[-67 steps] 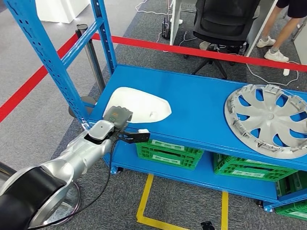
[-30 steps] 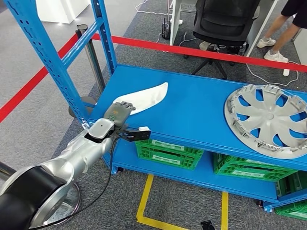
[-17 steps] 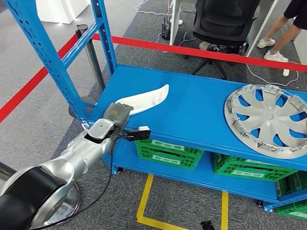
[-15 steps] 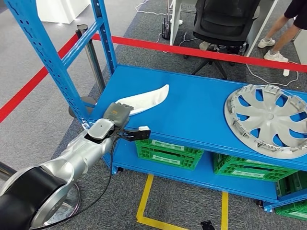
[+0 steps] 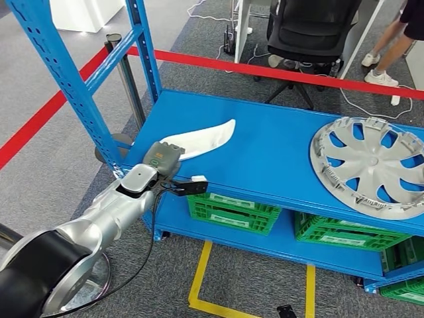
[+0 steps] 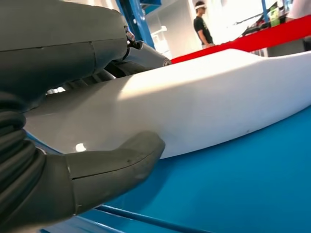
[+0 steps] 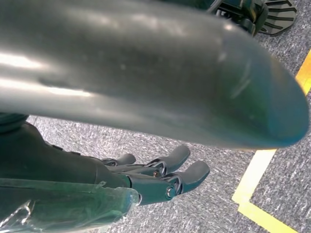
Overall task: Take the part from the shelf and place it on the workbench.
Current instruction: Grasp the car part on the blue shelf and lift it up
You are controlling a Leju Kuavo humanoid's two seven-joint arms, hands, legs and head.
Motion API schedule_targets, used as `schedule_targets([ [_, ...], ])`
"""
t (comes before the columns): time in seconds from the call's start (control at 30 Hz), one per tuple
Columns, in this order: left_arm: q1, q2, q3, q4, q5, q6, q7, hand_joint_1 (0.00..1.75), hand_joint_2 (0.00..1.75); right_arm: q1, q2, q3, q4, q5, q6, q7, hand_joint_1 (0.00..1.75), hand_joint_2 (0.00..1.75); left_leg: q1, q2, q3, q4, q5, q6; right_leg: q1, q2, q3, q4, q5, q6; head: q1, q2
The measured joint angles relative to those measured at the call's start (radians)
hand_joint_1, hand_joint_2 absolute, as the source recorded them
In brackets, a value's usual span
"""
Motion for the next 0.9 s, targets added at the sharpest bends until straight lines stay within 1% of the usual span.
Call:
schedule_targets([
  [0.17, 0.001, -0.003, 0.001, -0.001, -0.014, 0.043, -0.021, 1.75, 0.0, 0.0, 0.0, 0.0, 0.0, 0.002, -0.001, -0.003, 0.0, 0.0, 0.0, 0.0, 0.0, 0.0, 0.0, 0.0, 0.0, 0.0, 0.0, 0.0, 0.0, 0.0, 0.0, 0.0],
  [0.37, 0.0, -0.018, 0.007, -0.022, -0.025, 0.146, -0.055, 1.75, 0.0, 0.003, 0.0, 0.0, 0.0, -0.002, -0.005, -0.005, 0.0, 0.0, 0.0, 0.0, 0.0, 0.0, 0.0, 0.0, 0.0, 0.0, -0.001, 0.0, 0.0, 0.0, 0.0, 0.0],
  [0.5, -0.015, -0.037, 0.007, -0.066, -0.042, 0.221, -0.081, 1.75, 0.0, 0.01, -0.001, -0.001, 0.0, -0.011, -0.011, -0.008, 0.0, 0.0, 0.0, 0.0, 0.0, 0.0, 0.0, 0.0, 0.0, 0.0, -0.001, 0.0, 0.0, 0.0, 0.0, 0.0],
  [0.63, -0.032, -0.056, 0.006, -0.122, -0.05, 0.231, -0.09, 1.75, 0.0, 0.018, -0.002, -0.007, 0.0, -0.015, -0.013, -0.013, 0.0, 0.0, 0.0, 0.0, 0.0, 0.0, 0.0, 0.0, 0.0, 0.001, -0.001, 0.0, 0.0, 0.0, 0.0, 0.0],
  [0.77, -0.033, -0.068, 0.004, -0.178, -0.061, 0.254, -0.107, 1.75, 0.0, 0.021, -0.002, -0.016, 0.0, -0.022, -0.015, -0.014, 0.0, 0.0, 0.0, 0.0, -0.001, 0.0, 0.0, 0.0, 0.0, 0.0, -0.001, 0.0, 0.0, 0.0, 0.0, 0.0],
  [0.9, -0.025, -0.082, -0.011, -0.276, -0.067, 0.231, -0.114, 1.75, 0.0, 0.023, -0.002, -0.026, 0.0, -0.027, -0.02, -0.02, 0.0, 0.0, 0.0, 0.0, -0.001, 0.0, 0.0, 0.0, 0.0, 0.0, -0.001, 0.0, 0.0, 0.0, 0.0, 0.0],
])
